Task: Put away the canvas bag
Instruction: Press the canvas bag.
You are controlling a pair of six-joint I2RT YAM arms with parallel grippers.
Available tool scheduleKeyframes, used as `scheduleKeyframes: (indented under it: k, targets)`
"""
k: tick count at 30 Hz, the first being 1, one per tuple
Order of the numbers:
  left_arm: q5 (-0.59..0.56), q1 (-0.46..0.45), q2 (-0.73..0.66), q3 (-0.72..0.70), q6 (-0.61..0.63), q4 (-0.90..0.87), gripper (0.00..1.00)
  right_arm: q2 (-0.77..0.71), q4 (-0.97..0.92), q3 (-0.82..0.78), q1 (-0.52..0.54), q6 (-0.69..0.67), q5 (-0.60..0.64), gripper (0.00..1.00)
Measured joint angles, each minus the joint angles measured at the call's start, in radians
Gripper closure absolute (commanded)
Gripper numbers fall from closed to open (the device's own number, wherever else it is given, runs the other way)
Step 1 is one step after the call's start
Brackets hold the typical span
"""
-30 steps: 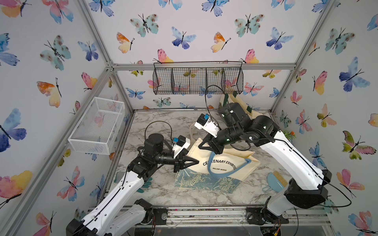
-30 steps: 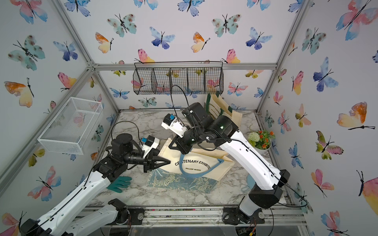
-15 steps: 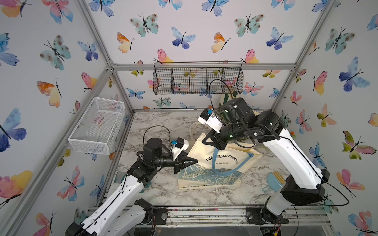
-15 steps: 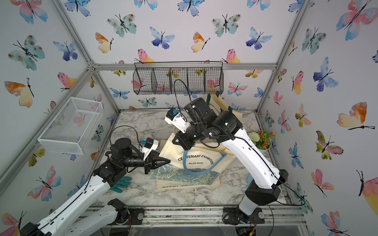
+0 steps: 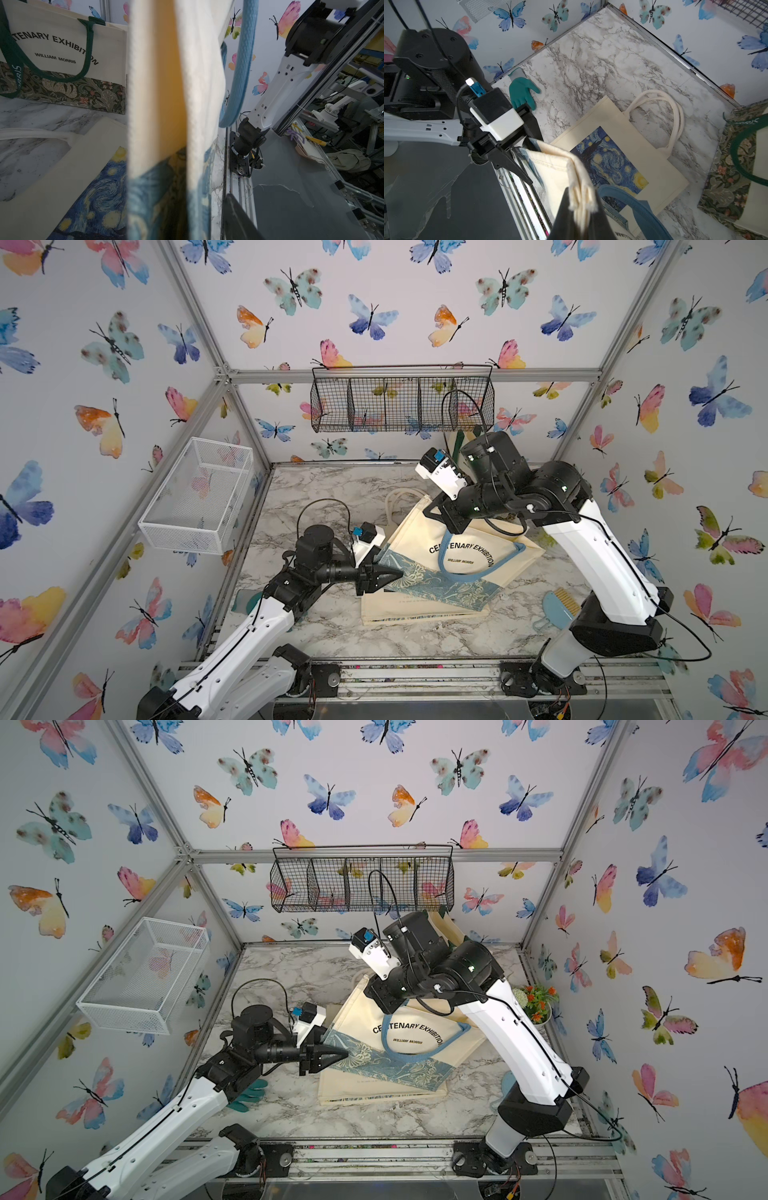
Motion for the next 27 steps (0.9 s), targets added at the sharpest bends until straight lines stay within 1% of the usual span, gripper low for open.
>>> scheduleKeyframes:
  k: [1,4,5,6,7,8,9,11,15,17,18,20,22,27]
  targets:
    - [-0.007,-0.001,0.000,-0.005,-0.002,0.002,1.00,0.000,-0.004,0.000,0.000,0.000,0.002,0.98]
    - [-0.040,-0.002,0.001,-0.010,-0.005,0.007,1.00,0.000,-0.008,0.000,0.001,0.000,0.005,0.98]
    - [-0.048,-0.002,0.002,-0.009,-0.004,0.007,0.89,0.000,-0.007,0.000,0.001,0.000,0.006,0.98]
    - [-0.050,-0.002,0.005,-0.008,-0.005,0.006,0.59,0.000,-0.007,0.000,0.001,0.000,0.008,0.98]
    - [-0.053,-0.002,0.009,-0.005,-0.003,0.007,0.49,0.000,-0.006,0.000,0.001,0.000,0.010,0.98]
    - [-0.058,-0.002,0.013,-0.002,-0.006,0.007,0.47,0.000,-0.005,0.000,0.001,0.000,0.014,0.98]
    - [-0.060,-0.002,0.016,0.000,-0.008,0.010,0.48,0.000,-0.004,0.000,0.001,0.000,0.016,0.98]
    - [-0.066,-0.003,0.017,0.001,-0.021,0.013,1.00,0.000,-0.004,0.000,0.001,0.000,0.022,0.98]
    - [-0.069,-0.004,0.018,0.001,-0.015,0.016,1.00,0.000,-0.003,-0.001,0.000,-0.001,0.029,0.97]
    - [-0.068,-0.004,0.019,0.002,-0.020,0.014,0.68,-0.001,0.004,-0.010,0.000,-0.001,0.029,0.97]
    - [-0.067,-0.004,0.020,0.003,-0.019,0.010,0.63,-0.003,0.011,-0.020,0.000,-0.001,0.029,0.97]
    - [-0.060,-0.004,0.029,0.011,-0.021,-0.003,0.56,-0.009,0.027,-0.045,-0.002,-0.001,0.026,0.95]
    - [-0.046,-0.004,0.045,0.034,-0.019,-0.026,0.53,-0.018,0.048,-0.076,-0.008,-0.004,0.013,0.95]
    - [-0.007,-0.004,0.105,0.145,-0.016,-0.055,0.54,-0.027,0.087,-0.153,-0.015,-0.011,-0.047,0.96]
